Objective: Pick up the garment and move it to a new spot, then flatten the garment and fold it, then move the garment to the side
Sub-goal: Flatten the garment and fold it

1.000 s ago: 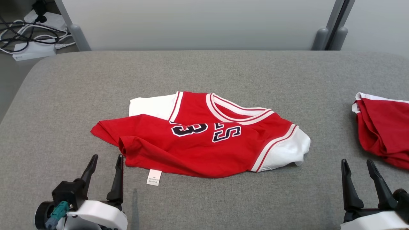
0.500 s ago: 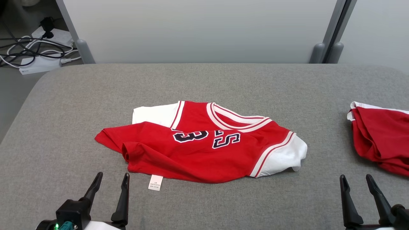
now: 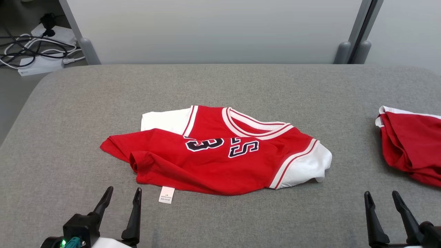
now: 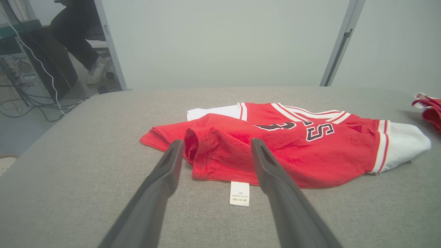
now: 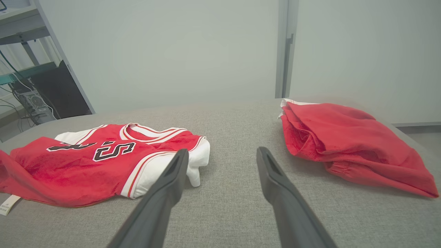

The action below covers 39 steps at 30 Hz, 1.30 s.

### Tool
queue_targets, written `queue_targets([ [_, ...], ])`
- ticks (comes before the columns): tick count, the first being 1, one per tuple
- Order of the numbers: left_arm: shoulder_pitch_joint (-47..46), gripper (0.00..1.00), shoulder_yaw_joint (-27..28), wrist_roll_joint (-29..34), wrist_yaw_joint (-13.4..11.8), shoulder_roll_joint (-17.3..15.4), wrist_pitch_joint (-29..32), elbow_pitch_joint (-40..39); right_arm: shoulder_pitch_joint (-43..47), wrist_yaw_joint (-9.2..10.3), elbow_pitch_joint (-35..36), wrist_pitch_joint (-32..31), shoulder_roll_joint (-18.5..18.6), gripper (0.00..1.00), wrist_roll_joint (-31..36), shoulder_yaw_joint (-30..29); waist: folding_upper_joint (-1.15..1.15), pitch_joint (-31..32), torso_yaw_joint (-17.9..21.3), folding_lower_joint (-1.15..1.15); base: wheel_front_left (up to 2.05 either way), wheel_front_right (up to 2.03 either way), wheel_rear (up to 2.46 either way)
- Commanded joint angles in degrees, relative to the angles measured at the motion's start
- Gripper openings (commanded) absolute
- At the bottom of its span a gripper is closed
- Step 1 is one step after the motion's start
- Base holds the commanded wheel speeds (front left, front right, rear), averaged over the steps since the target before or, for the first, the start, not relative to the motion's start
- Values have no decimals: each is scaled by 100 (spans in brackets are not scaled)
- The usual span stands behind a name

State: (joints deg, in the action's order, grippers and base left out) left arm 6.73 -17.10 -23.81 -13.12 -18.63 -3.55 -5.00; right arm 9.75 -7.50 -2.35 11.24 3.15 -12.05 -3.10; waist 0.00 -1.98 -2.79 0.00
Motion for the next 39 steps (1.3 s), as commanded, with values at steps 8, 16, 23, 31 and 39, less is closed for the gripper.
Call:
queue_targets([
  [8, -831, 100, 23, -323, 452, 62, 19, 649, -982, 1, -674, -209, 657, 100, -92, 521, 0, -454, 79, 0, 0, 0, 0],
  [16, -1716, 100, 50, -648, 953, 284, -267, 2052, -1866, 1, -1753, -37, 990, 100, -260, 1201, 0, -1014, 86, 0, 0, 0, 0],
  [23, -2334, 100, 81, -770, 1248, 387, -557, 3026, -2360, 1, -2273, 176, 1018, 100, -391, 1707, 0, -1305, 107, 0, 0, 0, 0],
  [31, -2686, 100, 45, -840, 1428, 474, -677, 3683, -2670, 1, -2627, 297, 1009, 100, -495, 2027, 0, -1436, 125, 0, 0, 0, 0],
  [39, -2911, 100, 73, -908, 1537, 558, -876, 4154, -2943, 1, -2899, 358, 998, 100, -594, 2253, 0, -1516, 109, 0, 0, 0, 0],
])
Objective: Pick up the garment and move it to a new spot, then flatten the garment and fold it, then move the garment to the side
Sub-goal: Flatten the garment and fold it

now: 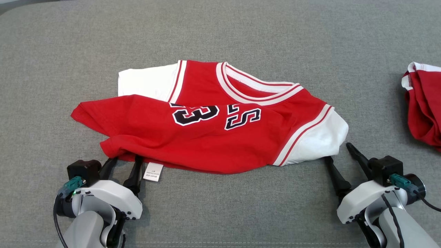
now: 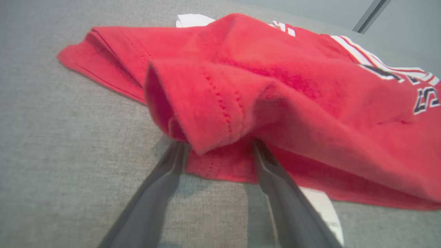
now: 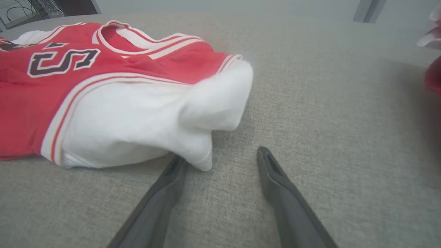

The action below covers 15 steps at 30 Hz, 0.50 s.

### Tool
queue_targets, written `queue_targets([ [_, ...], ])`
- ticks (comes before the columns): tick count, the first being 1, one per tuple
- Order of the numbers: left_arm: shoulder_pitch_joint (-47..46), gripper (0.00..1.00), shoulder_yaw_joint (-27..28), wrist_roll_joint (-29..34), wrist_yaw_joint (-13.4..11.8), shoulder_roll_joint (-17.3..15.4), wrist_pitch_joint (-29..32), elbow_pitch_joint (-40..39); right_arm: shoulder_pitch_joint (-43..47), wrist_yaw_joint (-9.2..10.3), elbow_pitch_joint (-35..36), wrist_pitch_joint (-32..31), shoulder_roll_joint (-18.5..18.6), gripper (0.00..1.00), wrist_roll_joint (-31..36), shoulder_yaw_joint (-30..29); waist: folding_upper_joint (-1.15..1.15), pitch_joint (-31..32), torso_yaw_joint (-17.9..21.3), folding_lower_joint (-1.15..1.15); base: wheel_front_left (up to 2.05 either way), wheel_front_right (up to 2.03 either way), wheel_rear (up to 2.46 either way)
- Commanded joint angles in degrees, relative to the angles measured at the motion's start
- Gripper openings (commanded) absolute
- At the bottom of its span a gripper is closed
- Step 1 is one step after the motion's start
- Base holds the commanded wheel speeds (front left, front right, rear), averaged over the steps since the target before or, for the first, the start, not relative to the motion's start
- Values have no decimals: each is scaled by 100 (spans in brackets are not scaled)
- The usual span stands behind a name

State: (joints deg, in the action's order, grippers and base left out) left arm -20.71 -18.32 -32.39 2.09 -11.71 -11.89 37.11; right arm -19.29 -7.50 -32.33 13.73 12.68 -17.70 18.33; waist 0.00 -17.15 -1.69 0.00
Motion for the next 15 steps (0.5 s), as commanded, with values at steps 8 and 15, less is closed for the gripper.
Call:
queue_targets([
  [8, -201, 0, 140, -85, 106, -79, -114, 180, -102, 1, 14, 125, 46, 0, -84, 147, 0, 10, -29, 0, 0, 0, 0],
  [15, 138, 0, 135, -160, 79, -20, -164, 28, 369, 1, 313, 126, 101, 0, -99, -244, 0, 106, -56, 0, 0, 0, 0],
])
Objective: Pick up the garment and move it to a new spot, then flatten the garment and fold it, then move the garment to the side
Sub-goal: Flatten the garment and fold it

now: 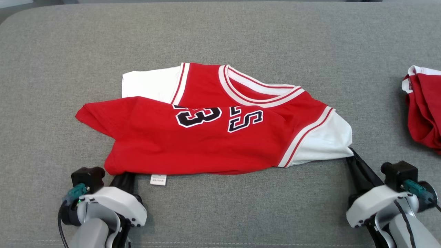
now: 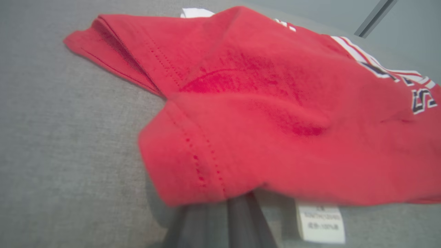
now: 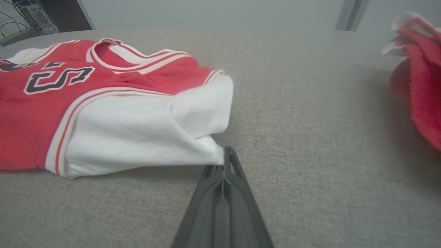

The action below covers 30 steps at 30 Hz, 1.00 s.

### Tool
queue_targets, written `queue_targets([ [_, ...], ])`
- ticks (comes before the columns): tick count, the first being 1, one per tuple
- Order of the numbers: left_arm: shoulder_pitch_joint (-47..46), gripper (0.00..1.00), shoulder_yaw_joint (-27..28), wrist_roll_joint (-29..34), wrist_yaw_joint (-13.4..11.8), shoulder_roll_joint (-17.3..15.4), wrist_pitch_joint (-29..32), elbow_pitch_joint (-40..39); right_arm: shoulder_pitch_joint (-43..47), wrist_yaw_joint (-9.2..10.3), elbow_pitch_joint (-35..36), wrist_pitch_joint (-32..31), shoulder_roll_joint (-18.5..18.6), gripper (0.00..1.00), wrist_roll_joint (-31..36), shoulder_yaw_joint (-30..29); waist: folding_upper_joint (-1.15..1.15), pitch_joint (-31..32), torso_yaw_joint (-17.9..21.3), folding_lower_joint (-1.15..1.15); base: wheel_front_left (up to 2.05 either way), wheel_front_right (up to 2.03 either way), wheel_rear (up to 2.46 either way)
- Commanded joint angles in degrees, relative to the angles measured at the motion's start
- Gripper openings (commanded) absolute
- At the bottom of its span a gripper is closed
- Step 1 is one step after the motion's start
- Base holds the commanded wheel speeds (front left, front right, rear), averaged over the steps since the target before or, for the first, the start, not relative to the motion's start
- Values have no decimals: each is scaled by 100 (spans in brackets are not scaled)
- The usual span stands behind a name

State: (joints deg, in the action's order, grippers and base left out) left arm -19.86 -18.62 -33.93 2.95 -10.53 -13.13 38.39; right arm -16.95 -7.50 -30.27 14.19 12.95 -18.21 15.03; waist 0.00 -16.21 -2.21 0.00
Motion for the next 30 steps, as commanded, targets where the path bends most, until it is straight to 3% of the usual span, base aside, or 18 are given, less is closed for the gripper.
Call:
queue_targets([
  [1, 152, 0, 145, -19, -13, -116, -32, -166, 271, 1, 174, 80, 79, 0, -46, -22, 0, 38, -12, 0, 0, 0, 0],
  [6, 878, 0, 50, -105, -169, -61, 194, -702, 1131, 1, 706, 80, 20, 0, 37, -673, 0, 138, -41, 0, 0, 0, 0],
  [12, 1967, 0, -28, -257, -536, -123, 703, -2156, 2126, 1, 1499, 76, -211, 0, 185, -1499, 0, 94, -127, 0, 0, 0, 0],
  [16, 2415, 0, 27, -339, -804, -348, 1161, -3323, 2481, 1, 2065, -182, -397, 0, 200, -1766, 0, -65, -191, 0, 0, 0, 0],
  [18, 2199, 0, 92, -473, -699, -499, 1433, -3754, 2256, 1, 2269, -438, -326, 0, 168, -1696, 0, -137, -203, 0, 0, 0, 0],
  [20, 1551, 0, 150, -586, -443, -744, 1811, -3932, 1606, 1, 2321, -843, -82, 0, 129, -1431, 0, -192, -175, 0, 0, 0, 0],
  [21, 1551, 0, 150, -586, -443, -744, 1811, -3932, 1606, 1, 2321, -843, -82, 0, 129, -1431, 0, -192, -175, 0, 0, 0, 0],
  [23, 517, 0, 334, -1018, -81, -779, 2153, -3830, 538, 1, 2149, -1274, 251, 0, 24, -1036, 0, -210, -101, 0, 0, 0, 0],
  [25, -735, 0, 464, -1151, 33, -951, 2631, -3245, -870, 1, 1706, -1553, 437, 0, -224, -655, 0, -160, 55, 0, 0, 0, 0],
  [27, -2111, 0, 683, -1277, 20, -1049, 2950, -2502, -2480, 1, 1024, -1554, 253, 0, -453, -410, 0, -128, 318, 0, 0, 0, 0],
  [30, -4044, 0, 920, -1182, -40, -1035, 2786, -1423, -4523, 1, -208, -1271, -87, 0, -448, -314, 0, -14, 587, 0, 0, 0, 0],
])
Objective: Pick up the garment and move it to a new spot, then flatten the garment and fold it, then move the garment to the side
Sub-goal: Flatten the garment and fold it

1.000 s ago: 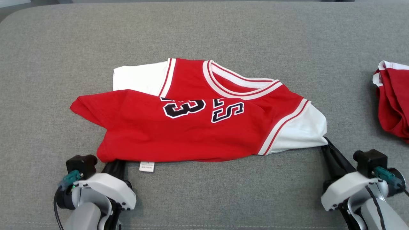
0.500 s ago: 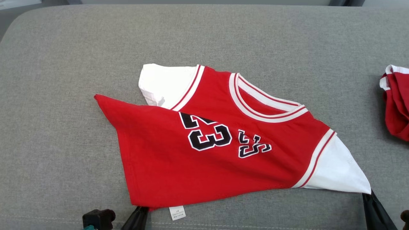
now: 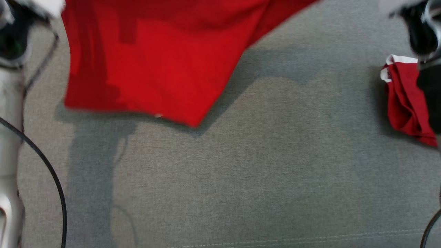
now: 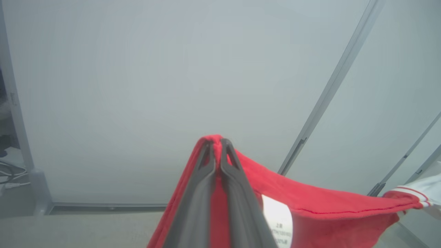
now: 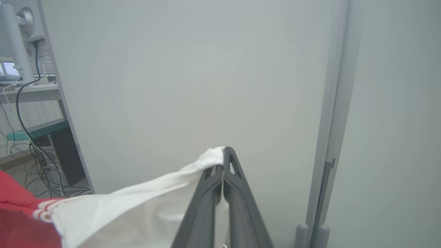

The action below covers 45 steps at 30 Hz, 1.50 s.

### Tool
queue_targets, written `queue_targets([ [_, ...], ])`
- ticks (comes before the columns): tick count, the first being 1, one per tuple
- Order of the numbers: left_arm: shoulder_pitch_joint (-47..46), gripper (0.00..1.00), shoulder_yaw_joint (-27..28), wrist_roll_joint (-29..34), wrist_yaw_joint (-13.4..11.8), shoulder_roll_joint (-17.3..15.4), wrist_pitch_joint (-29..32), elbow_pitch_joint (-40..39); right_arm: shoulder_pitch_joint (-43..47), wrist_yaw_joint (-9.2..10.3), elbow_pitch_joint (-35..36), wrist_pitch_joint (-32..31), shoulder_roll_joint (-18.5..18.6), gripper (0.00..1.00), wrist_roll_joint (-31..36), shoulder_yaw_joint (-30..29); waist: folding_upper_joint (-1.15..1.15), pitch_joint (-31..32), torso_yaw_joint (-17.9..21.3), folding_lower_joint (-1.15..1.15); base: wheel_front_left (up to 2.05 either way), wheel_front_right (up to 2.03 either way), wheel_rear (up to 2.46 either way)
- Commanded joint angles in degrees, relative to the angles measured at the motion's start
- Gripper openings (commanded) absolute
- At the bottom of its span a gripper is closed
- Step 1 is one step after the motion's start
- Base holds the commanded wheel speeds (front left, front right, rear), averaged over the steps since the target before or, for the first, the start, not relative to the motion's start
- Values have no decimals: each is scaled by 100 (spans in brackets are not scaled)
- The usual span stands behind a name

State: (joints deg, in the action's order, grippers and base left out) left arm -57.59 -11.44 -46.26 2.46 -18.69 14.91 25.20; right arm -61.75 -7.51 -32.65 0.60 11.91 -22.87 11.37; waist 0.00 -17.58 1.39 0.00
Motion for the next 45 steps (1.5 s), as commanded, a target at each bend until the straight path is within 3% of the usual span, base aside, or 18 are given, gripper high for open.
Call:
queue_targets([
  [1, -779, 0, 258, 78, 28, -172, -184, 183, -551, 2, -325, 213, -48, 0, 76, 89, 0, 175, 262, 0, 0, 0, 0],
  [4, -1744, 0, 224, 160, 233, -157, -479, 878, -1487, 2, -1045, 520, -201, 0, 198, 433, 0, 234, 345, 0, 0, 0, 0],
  [8, -1725, 0, -11, 156, 433, -122, -708, 1387, -1411, 2, -1367, 816, -59, 0, 65, 1095, 0, 218, 280, 0, 0, 0, 0],
  [17, 1149, 0, -250, -269, 497, 211, -1598, 1857, 1590, 2, -338, 762, 540, 0, -1425, 2235, 0, 7, 59, 0, 0, 0, 0],
  [24, 2494, 0, -262, -224, 438, 203, -2334, 1731, 3619, 2, 867, 904, 730, 0, -2148, 1827, 0, 200, 41, 0, 0, 0, 0],
  [29, 3490, 0, -257, -125, 30, 130, -2534, 1079, 4936, 2, 1736, 737, 633, 0, -1981, 1185, 0, 435, 49, 0, 0, 0, 0],
  [34, 4496, 0, -192, -74, -545, 19, -2504, -75, 6068, 2, 2641, 273, 230, 0, -1633, 444, 0, 589, -11, 0, 0, 0, 0],
  [35, 4496, 0, -192, -74, -545, 19, -2504, -75, 6068, 2, 2641, 273, 230, 0, -1633, 444, 0, 589, -11, 0, 0, 0, 0],
  [39, 5217, 0, -136, -11, -1056, -136, -2323, -1120, 6656, 2, 3238, -148, -127, 0, -1344, -28, 0, 630, -77, 0, 0, 0, 0],
  [45, 5749, 0, -216, 32, -1501, -246, -1919, -2175, 6921, 2, 3730, -436, -486, 0, -936, -528, 0, 643, -151, 0, 0, 0, 0],
])
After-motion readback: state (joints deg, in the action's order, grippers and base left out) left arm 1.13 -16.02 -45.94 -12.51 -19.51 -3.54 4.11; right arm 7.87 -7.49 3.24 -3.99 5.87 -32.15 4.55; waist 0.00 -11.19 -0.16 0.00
